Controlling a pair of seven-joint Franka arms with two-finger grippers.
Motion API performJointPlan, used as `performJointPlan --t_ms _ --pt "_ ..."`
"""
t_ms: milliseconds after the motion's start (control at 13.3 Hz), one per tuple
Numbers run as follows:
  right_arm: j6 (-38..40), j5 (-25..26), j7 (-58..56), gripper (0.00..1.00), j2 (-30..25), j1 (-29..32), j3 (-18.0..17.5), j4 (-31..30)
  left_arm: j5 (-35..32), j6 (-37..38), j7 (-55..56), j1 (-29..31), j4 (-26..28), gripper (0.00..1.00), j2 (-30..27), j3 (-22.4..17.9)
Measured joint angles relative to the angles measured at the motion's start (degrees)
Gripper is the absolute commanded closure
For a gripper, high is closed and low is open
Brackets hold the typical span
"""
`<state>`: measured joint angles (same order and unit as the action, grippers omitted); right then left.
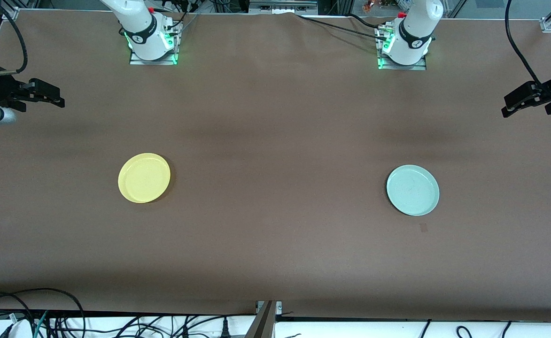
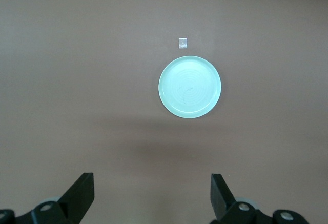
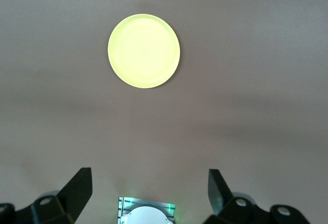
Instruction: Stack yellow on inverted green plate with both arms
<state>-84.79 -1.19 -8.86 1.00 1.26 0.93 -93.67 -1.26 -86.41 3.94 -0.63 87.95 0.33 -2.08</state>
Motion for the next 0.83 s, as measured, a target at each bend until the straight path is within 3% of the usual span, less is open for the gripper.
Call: performJointPlan --t_ms 827 --pt "0.0 0.0 0.0 0.00 0.0 0.0 0.0 0.0 0.0 -1.5 0.0 0.0 0.8 0.00 -0.7 0.0"
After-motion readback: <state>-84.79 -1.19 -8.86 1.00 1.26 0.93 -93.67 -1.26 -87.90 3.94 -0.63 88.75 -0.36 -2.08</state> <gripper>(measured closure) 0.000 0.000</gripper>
